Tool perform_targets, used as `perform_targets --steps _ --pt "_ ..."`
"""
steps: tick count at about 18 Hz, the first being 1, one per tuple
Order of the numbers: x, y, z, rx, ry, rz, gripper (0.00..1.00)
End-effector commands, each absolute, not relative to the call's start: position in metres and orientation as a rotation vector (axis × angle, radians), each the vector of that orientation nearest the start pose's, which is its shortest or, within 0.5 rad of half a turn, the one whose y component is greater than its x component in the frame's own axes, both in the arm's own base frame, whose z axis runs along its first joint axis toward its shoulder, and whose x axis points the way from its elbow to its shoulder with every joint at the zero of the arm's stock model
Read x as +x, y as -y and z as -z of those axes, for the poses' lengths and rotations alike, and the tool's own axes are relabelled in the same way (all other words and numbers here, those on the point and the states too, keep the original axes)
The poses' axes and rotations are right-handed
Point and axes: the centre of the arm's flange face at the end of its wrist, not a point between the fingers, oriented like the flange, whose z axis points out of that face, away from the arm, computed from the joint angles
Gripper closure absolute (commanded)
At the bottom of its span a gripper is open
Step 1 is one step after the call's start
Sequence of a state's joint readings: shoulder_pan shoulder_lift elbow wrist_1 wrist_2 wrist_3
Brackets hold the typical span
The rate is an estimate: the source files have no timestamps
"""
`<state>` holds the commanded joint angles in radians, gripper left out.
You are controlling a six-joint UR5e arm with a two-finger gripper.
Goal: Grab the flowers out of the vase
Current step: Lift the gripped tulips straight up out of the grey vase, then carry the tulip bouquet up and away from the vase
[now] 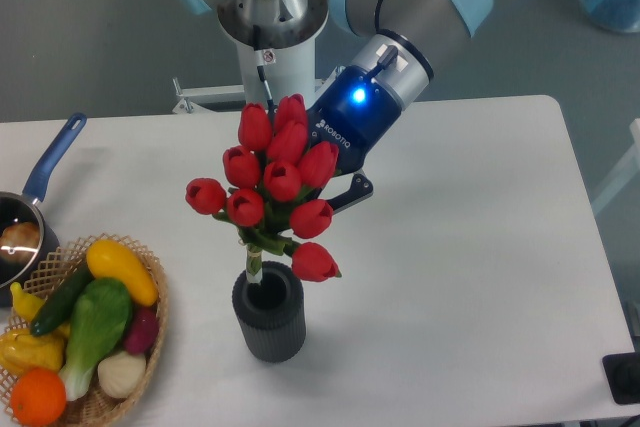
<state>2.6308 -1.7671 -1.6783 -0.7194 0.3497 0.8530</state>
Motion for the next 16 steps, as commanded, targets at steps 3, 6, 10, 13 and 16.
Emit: perform_targets --steps 3,6,10,13,16 --pt "-0.385 -0.467 -0.493 -1.871 -0.147 0.312 0.57" --pt "-0.388 -0.464 -0.496 -1.871 -0.127 0.314 0.57" --pt "-0.404 -0.439 -0.509 -1.870 -0.049 0.290 0.57" --pt "-0.417 -0.424 -0.511 -1.871 0.002 0.278 0.57" --pt "-0.429 -0.405 -0.512 -1.877 0.052 0.250 0.57"
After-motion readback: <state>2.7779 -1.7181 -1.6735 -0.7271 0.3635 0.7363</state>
